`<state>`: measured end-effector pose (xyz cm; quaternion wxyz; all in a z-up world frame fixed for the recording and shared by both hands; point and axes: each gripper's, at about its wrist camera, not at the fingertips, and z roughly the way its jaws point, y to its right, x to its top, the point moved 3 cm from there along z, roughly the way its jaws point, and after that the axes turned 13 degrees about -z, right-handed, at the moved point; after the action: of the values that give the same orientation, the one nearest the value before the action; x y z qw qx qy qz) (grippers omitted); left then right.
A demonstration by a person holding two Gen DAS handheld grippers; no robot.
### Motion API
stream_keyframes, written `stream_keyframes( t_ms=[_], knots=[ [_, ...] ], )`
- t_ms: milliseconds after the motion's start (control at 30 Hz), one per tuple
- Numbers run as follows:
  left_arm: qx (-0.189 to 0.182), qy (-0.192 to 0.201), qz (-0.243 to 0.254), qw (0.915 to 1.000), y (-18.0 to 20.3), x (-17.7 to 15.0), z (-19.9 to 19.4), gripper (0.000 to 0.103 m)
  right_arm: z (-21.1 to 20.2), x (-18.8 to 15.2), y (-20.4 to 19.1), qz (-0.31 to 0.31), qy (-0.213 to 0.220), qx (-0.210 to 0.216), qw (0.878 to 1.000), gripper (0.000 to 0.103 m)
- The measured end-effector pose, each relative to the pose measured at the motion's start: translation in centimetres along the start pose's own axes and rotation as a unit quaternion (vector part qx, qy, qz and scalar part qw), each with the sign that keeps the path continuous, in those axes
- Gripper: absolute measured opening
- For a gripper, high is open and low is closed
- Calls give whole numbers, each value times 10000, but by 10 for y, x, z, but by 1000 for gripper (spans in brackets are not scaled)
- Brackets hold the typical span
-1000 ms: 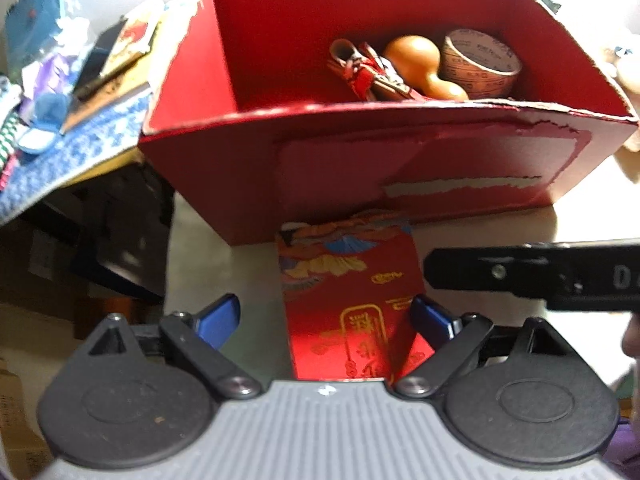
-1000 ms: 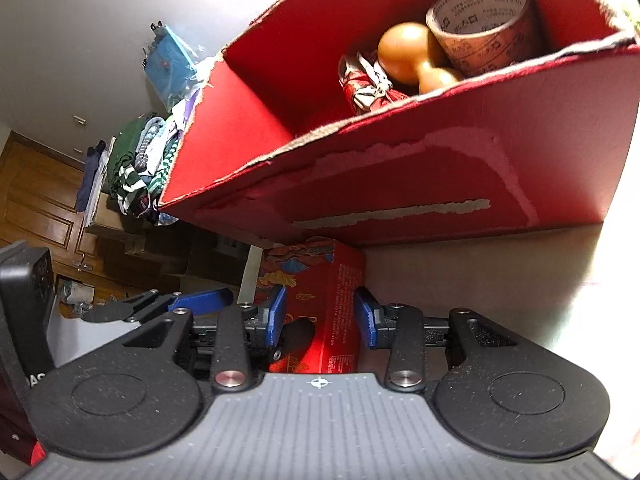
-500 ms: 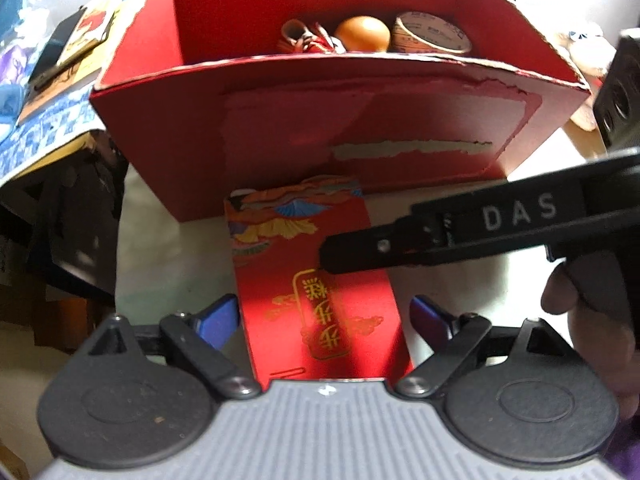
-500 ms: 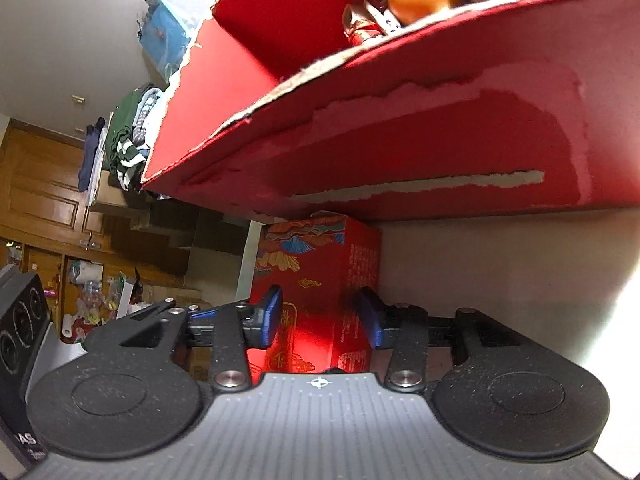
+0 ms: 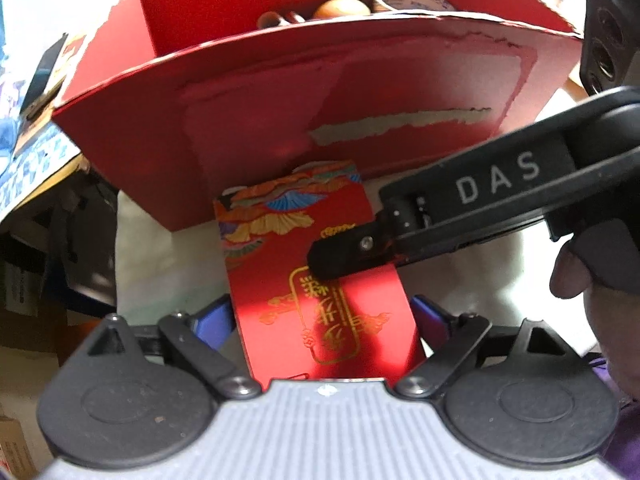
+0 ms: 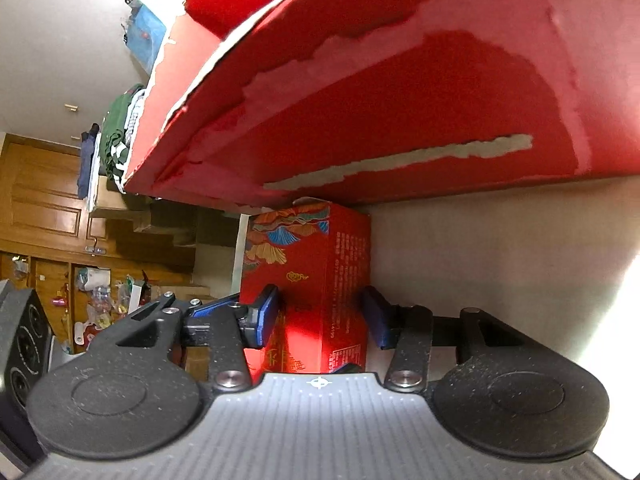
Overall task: Organize objects
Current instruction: 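Close the right gripper around the red gift box, then lift the red gift box with the right gripper over the red box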
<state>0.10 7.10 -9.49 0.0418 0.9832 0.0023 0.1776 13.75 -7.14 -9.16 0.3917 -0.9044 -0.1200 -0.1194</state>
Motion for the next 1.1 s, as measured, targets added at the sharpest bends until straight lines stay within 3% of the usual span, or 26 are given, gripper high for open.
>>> stream_keyframes(
  t_ms=[300,500,833,1100],
  knots=[
    [-196,-109,572,9981,23,0,-2,91,-23,-10,6,99,104,-134,9998,48],
    [-413,-100,1148,9925,51,2,-6,91,-49,-22,17,294,346,-335,9984,48],
    [-1095,-111,2068,9722,99,7,-12,91,-103,-51,42,855,840,-738,9900,47],
    [-1622,-29,2581,9524,143,11,-21,91,-149,-78,54,1276,1408,-1128,9753,47]
  ],
)
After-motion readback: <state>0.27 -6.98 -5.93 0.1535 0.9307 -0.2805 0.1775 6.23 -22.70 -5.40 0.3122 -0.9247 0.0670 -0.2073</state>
